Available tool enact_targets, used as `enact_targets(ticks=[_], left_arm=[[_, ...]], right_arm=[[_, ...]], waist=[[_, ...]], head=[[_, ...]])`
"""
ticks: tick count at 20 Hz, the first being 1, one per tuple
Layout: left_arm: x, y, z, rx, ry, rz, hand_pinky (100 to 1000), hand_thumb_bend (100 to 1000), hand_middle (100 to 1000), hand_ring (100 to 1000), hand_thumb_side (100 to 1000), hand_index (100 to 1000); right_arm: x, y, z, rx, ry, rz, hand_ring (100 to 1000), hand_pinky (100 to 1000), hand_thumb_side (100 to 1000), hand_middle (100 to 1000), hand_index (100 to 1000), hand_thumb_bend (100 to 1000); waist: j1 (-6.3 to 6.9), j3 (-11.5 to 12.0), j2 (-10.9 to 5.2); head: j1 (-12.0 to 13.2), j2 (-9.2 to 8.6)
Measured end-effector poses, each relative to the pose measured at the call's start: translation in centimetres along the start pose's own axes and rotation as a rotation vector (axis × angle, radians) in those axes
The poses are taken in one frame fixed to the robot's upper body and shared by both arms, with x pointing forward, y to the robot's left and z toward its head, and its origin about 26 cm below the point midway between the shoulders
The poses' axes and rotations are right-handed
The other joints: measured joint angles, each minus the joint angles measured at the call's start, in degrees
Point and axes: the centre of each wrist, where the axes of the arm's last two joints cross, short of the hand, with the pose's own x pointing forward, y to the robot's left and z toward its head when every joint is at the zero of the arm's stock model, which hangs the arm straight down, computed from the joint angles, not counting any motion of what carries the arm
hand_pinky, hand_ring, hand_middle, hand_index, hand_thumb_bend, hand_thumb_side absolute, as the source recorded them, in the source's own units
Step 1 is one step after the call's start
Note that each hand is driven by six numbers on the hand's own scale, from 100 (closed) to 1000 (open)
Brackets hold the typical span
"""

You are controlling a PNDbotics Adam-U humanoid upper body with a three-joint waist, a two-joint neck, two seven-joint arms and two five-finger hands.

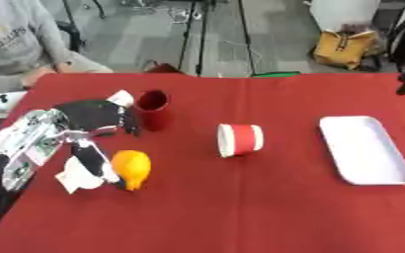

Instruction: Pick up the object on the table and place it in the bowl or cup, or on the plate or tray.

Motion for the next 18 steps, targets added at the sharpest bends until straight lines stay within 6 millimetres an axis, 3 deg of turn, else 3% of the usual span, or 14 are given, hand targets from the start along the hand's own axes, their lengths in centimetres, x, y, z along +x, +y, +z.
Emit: enact_targets(ticks=[11, 17, 18], left_arm=[[-0.5, -1.8, -1.2, -0.121, 0.003, -0.030, 602, 1000, 546, 676, 530, 690], [-0.1, -2.6, -1.6, -0.089, -0.002, -0.014, 596, 1000, 488, 623, 523, 635], [-0.1, -2.6, -1.6, -0.077, 0.000, -0.014, 588, 1000, 453, 589, 530, 594]], right_arm=[[0.0, 0.0, 0.0, 0.002, 0.000, -0.001, 644, 549, 629, 699, 848, 100], [0.0, 0.0, 0.0, 0.002, 0.000, 0.000, 644, 549, 630, 698, 849, 100], [0.0, 0.0, 0.0, 0.002, 0.000, 0.000, 644, 549, 632, 698, 849, 100]], waist=[[0.00, -0.05, 0.01], [-0.02, -0.05, 0.02], [-0.02, -0.05, 0.02]], head=[[0.13, -0.06], [0.13, -0.11], [0.13, -0.14]])
